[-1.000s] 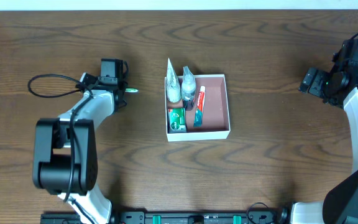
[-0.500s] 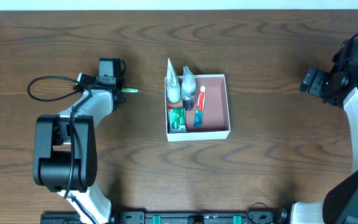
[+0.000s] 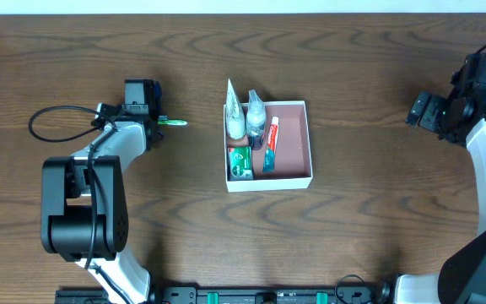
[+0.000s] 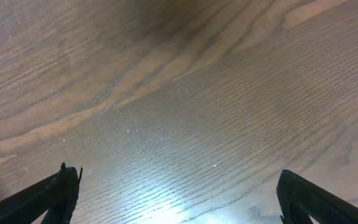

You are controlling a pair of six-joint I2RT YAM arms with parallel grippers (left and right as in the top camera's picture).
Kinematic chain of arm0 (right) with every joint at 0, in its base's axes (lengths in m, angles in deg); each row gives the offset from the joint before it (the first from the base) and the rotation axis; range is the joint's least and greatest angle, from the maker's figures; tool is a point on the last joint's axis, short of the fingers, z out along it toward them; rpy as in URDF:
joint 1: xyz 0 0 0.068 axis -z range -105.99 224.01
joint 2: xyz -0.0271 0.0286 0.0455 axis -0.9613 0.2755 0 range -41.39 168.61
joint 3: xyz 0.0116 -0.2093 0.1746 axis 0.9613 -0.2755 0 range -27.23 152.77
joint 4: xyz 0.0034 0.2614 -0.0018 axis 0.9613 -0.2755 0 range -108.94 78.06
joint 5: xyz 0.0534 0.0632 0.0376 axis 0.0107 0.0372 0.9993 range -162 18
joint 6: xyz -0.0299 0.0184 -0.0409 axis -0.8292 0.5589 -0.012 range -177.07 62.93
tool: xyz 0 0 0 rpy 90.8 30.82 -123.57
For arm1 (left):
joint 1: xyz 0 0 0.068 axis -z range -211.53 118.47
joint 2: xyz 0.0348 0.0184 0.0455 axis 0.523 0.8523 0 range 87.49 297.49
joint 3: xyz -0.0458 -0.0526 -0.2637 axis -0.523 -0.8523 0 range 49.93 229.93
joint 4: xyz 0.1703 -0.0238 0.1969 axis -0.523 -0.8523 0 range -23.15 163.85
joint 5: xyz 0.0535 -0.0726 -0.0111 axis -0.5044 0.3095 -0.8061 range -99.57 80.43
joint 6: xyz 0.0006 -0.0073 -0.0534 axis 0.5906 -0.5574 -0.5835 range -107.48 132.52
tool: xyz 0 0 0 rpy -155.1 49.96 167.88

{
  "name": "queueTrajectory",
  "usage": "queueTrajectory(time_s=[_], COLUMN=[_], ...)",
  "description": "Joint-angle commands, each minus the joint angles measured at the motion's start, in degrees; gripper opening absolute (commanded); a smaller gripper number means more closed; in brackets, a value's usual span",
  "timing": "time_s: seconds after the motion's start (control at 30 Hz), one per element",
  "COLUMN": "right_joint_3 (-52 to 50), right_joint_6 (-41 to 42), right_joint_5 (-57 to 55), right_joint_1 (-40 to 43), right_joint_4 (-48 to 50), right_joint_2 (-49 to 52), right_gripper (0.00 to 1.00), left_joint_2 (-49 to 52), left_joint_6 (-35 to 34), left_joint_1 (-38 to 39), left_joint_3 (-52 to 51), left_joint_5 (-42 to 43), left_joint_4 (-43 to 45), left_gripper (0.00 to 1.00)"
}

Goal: Pack container
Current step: 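Reach the left gripper to the green toothbrush and grasp its handle, then lift the toothbrush upright and carry it toward the box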

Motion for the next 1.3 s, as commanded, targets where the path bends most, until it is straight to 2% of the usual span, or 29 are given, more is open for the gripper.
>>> queueTrajectory(time_s=[0.0,0.1,0.17,0.33,0.5,0.63,0.73,1.0,1.07,1.17,1.27], right_joint_3=[0.0,0.0,0.0,0.0,0.0,0.0,0.0,0.0,0.0,0.0,0.0], right_joint_6=[0.7,0.7,0.7,0.7,0.7,0.7,0.6,0.7,0.7,0.7,0.7], right_joint_5=[-0.2,-0.2,-0.2,-0.2,-0.2,-0.2,-0.2,-0.2,-0.2,-0.2,-0.2], right_joint_1=[0.3,0.3,0.3,0.3,0.3,0.3,0.3,0.3,0.3,0.3,0.3], right_joint_4=[-0.1,0.0,0.0,0.0,0.0,0.0,0.0,-0.1,0.0,0.0,0.0], right_joint_2=[0.4,0.4,0.4,0.4,0.4,0.4,0.4,0.4,0.4,0.4,0.4], right_gripper=[0.99,0.99,0.99,0.99,0.99,0.99,0.99,0.99,0.99,0.99,0.99], left_joint_2=[1.2,1.2,1.2,1.2,1.1,1.2,1.2,1.2,1.2,1.2,1.2], left_joint_6=[-0.1,0.0,0.0,0.2,4.2,5.7,7.4,9.3,9.7,9.9,13.6], left_joint_1=[-0.2,-0.2,-0.2,-0.2,-0.2,-0.2,-0.2,-0.1,-0.1,-0.1,-0.1], left_joint_3=[0.0,0.0,0.0,0.0,0.0,0.0,0.0,0.0,0.0,0.0,0.0], left_joint_5=[1.1,1.1,1.2,1.4,3.6,6.8,9.6,12.5,12.5,13.0,13.1], left_joint_4=[-1.3,-2.2,-3.1,-6.4,-8.1,-8.5,-8.8,-13.9,-14.4,-15.7,-17.2], left_gripper=[0.38,0.26,0.23,0.23,0.23,0.25,0.30,0.31,0.30,0.22,0.19])
